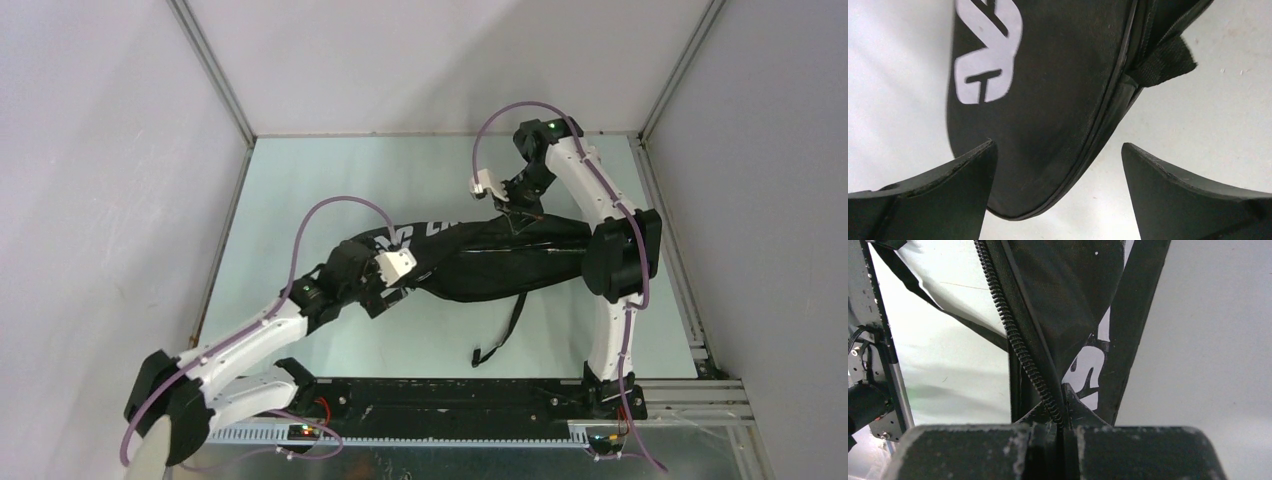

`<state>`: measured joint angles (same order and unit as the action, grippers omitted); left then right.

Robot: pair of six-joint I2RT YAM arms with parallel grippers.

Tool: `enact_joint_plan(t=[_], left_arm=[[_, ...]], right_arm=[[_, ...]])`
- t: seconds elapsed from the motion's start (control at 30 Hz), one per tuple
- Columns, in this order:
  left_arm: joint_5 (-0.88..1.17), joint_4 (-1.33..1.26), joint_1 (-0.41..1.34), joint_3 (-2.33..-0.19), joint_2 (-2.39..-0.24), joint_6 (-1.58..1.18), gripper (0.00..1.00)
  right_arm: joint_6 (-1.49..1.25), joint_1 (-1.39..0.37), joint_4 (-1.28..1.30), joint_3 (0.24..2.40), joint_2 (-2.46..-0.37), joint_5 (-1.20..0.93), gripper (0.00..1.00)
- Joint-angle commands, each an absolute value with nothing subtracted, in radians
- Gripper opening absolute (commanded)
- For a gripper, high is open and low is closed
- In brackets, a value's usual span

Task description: Pack up the badminton gear

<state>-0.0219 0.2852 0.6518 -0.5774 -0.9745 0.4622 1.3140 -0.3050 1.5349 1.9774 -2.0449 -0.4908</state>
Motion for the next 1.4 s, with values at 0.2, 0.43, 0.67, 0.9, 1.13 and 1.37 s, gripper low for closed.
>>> enact_joint_plan(t=[0.2, 0.43, 0.67, 0.9, 1.13, 1.37], left_arm=[[-0.068, 0.29, 0.644, -0.704, -1.192, 0.517, 0.95], [-0.066, 0.281, 0.644, -0.722, -1.214, 0.516, 0.41], [-0.075, 0.304, 0.643, -0.76, -1.229, 0.468, 0.03], [-0.028, 0.347, 0.646, -0.8, -1.142, 0.192, 0.0], [-0.085, 0.345, 0.736, -0.707, -1.009, -0.131, 0.0], [-0.196, 0.408, 0.897, -0.688, -0.935, -0.246, 0.0]], right_arm=[[1.344, -0.298, 1.602, 1.928, -1.99, -0.472, 0.0], [1.328, -0.298, 1.602, 1.989, -2.003, -0.491, 0.0], [1.313, -0.306, 1.602, 2.067, -2.0, -0.511, 0.0], [1.061, -0.307, 1.421, 2.208, -2.012, -0.485, 0.59], [0.631, -0.349, 0.943, 2.019, -1.781, -0.406, 0.92], [0.066, -0.524, 0.02, 1.144, -1.229, -0.399, 0.99]])
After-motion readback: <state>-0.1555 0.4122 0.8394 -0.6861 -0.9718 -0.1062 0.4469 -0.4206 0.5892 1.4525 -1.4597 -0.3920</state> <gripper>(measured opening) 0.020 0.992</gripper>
